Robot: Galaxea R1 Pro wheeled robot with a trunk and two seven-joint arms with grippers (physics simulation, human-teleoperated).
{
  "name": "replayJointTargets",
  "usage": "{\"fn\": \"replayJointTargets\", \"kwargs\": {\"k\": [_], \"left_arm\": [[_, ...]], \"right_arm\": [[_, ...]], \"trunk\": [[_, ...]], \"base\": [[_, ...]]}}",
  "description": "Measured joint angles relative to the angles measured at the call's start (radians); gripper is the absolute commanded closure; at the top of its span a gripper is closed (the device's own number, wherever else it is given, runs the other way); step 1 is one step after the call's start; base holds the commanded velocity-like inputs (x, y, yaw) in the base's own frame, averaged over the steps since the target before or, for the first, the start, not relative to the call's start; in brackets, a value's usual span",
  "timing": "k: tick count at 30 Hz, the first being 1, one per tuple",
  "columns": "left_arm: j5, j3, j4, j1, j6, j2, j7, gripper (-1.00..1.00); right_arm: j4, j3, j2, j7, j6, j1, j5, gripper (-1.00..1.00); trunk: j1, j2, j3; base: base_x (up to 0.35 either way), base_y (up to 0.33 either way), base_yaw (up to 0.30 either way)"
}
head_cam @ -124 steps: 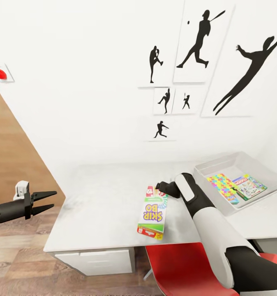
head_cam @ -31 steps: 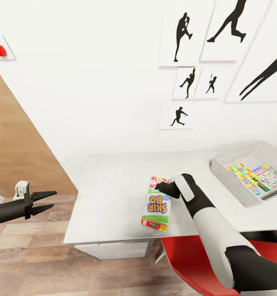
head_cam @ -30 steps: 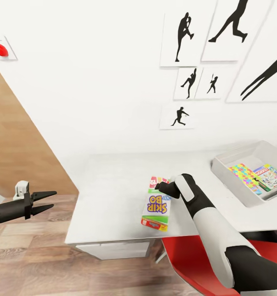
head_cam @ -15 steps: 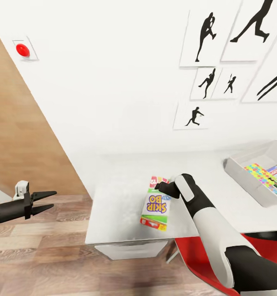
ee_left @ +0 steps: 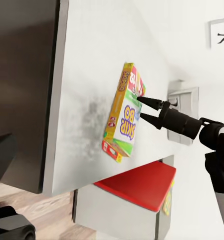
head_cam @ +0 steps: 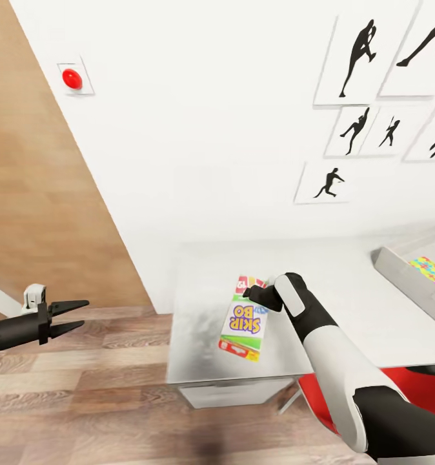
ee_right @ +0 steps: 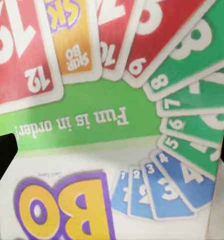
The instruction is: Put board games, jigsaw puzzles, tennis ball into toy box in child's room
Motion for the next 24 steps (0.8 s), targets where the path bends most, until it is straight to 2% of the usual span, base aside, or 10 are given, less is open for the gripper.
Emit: {"fn": "replayJointTargets", "kwargs": {"k": [24], "left_arm": [[0.001,0.0,0.0,0.0,0.001,0.0,0.0,-1.0]], "right_arm": [[-0.003,0.002,0.0,0.0,0.001,0.0,0.0,-1.0]], "trunk": [[0.0,0.0,0.0]], "base": [[0.0,0.275,0.0]]}}
